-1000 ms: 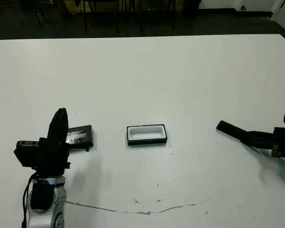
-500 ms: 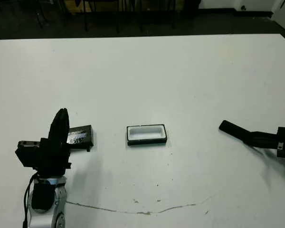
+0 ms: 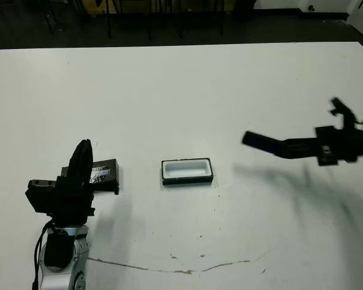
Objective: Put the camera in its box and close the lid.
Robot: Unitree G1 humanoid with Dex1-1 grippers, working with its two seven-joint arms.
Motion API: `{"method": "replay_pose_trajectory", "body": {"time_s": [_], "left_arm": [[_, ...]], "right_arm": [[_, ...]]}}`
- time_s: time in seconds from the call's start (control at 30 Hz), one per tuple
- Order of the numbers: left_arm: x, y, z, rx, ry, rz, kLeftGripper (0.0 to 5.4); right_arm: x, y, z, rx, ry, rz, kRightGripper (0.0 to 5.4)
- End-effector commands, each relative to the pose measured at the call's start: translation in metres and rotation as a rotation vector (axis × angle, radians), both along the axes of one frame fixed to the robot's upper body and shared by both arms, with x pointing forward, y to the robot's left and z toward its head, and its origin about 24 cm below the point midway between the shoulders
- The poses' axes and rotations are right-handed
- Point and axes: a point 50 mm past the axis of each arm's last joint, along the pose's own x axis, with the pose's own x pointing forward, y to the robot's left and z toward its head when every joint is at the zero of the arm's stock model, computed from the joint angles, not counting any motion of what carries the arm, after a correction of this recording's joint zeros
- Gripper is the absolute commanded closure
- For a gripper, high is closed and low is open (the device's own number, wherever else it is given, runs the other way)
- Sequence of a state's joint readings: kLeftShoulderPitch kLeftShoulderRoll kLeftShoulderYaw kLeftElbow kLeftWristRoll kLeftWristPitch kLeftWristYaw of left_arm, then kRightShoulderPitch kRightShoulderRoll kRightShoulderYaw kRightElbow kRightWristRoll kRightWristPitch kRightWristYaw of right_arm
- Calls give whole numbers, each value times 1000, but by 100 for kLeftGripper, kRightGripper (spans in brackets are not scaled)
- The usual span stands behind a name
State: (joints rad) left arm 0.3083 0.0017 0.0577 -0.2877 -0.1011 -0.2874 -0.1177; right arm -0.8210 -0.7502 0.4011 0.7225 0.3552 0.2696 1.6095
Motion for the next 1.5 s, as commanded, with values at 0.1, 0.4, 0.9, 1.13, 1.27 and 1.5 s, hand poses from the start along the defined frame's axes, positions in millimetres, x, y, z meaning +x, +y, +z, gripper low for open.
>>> {"method": "replay_pose_trajectory", "body": {"time_s": [0.1, 0.4, 0.9, 1.13, 1.27, 1.5], "left_arm": [[-11, 5, -14, 6, 72, 8, 540], [-15, 2, -16, -4, 82, 20, 540], [-19, -1, -20, -12, 92, 24, 540], [-20, 0, -20, -24, 115, 38, 540], [-18, 2, -20, -18, 109, 28, 540], [-17, 4, -19, -10, 103, 27, 540]], "right_arm": [[5, 40, 25, -98, -132, 273, 536], [13, 85, 28, -144, -135, 505, 537], [19, 88, 31, -123, -77, 422, 537], [-3, 80, 58, -143, -403, 233, 537], [-23, 88, 55, -114, -659, 224, 537], [-41, 95, 22, -64, -1047, 237, 539]]}}
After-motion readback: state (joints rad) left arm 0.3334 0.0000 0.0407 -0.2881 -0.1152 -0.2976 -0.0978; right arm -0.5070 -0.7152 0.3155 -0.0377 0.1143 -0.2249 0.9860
